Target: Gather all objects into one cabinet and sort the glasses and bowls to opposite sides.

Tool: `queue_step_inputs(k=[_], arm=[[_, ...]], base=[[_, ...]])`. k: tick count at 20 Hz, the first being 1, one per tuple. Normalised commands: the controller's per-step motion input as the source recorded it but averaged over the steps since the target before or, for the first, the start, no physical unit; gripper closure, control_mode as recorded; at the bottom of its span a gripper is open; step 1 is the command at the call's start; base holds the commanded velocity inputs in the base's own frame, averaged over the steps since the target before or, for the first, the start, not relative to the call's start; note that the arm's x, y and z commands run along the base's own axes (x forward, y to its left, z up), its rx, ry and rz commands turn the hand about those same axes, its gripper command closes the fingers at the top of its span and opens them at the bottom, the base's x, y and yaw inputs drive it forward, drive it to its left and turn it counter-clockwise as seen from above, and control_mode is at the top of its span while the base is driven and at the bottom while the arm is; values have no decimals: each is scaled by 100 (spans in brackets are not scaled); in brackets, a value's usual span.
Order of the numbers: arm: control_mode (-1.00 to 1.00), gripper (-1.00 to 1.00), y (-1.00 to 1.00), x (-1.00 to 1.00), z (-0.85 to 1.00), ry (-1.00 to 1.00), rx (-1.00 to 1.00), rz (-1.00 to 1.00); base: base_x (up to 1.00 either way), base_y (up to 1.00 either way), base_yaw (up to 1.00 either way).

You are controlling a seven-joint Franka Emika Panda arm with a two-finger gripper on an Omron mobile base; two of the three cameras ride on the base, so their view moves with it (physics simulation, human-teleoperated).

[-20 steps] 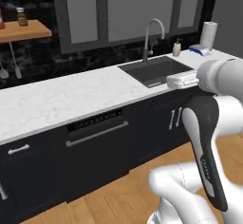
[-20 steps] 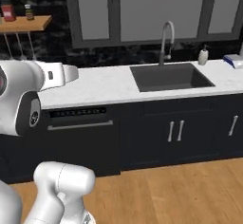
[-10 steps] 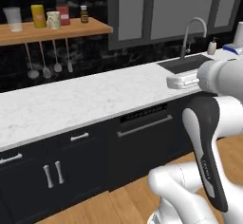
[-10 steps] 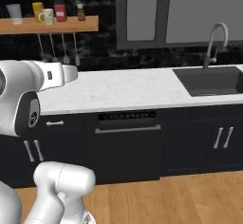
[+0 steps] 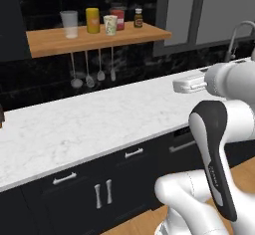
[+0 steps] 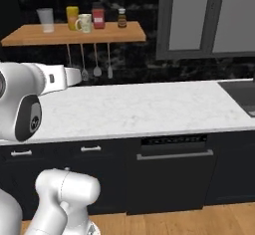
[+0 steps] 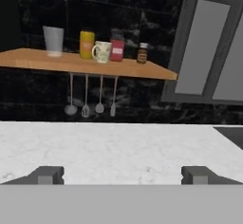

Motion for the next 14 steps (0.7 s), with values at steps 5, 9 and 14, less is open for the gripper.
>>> queue_step_inputs(k=[5,9,14], arm=[[100,-100,0,0,0,0,0,0],[100,-100,0,0,0,0,0,0],[100,-100,0,0,0,0,0,0]], base=[[40,41,0],[69,15,0],[51,29,0]])
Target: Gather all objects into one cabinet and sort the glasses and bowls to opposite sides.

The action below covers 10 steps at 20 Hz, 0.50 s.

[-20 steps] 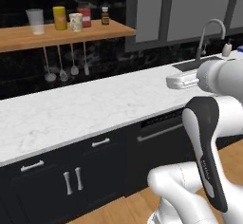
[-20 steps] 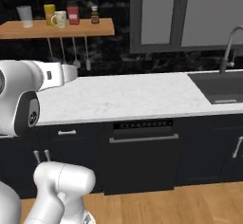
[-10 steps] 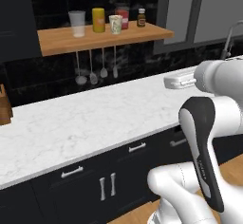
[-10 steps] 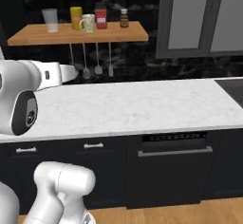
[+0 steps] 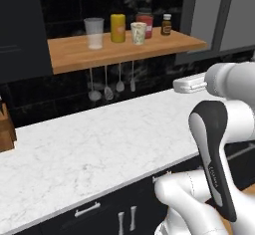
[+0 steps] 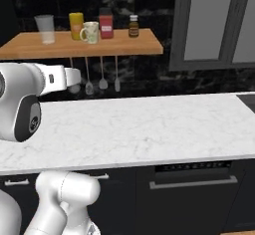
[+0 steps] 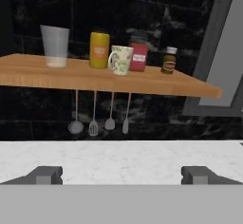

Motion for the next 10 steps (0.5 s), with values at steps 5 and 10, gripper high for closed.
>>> queue_step_inputs(k=[5,10], arm=[[100,-100,0,0,0,0,0,0],[100,-100,0,0,0,0,0,0]], base=[[48,31,0],[44,21,0]])
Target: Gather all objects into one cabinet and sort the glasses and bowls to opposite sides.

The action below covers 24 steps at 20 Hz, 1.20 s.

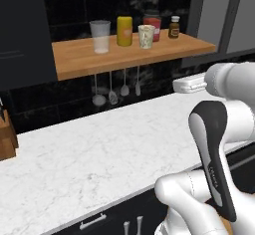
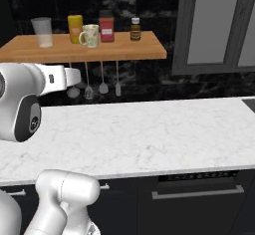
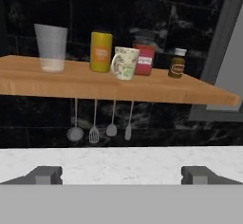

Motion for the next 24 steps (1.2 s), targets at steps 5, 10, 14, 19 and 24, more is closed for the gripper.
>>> queue_step_inputs(k=[5,10,14,19,24], arm=[[100,-100,0,0,0,0,0,0],[-100,-100,0,-6,4,-2,0,-5],[-100,-100,2,-48,52,-14,1,-10],[-100,-100,4,-32,84,-7,6,-3],[-100,-100,26,5,81,4,0,0]], base=[[23,15,0],[6,19,-1],[0,0,0],[0,0,0],[0,0,0]])
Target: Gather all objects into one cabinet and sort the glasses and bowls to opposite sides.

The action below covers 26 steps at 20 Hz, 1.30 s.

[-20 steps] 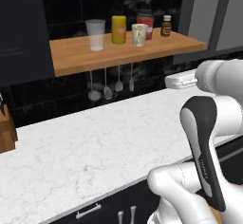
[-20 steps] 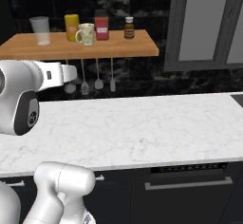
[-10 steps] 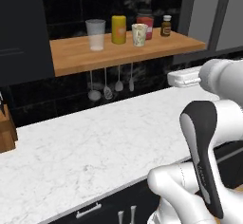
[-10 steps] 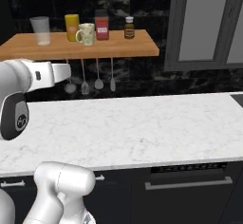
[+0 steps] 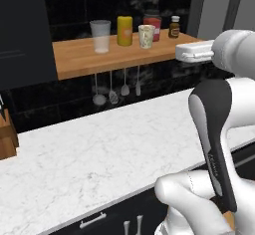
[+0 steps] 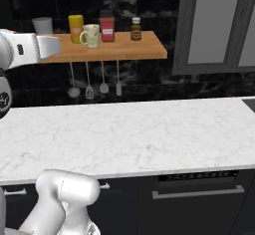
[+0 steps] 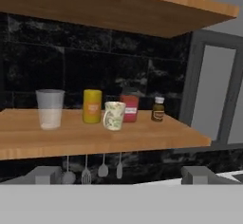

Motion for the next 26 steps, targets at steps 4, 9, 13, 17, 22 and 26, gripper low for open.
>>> queue_step_inputs(k=[4,9,13,17,22,26], arm=[[-100,-100,43,9,31,14,-3,2],[-100,-100,33,9,-6,-2,-9,0],[-100,-100,4,46,-2,0,0,-13],[-100,-100,0,36,-31,0,0,-11],[-100,-100,3,33,-35,0,0,-5],[-100,-100,3,38,-32,0,0,0]], base=[[0,0,0],[0,0,0],[0,0,0],[0,0,0],[0,0,0],[0,0,0]])
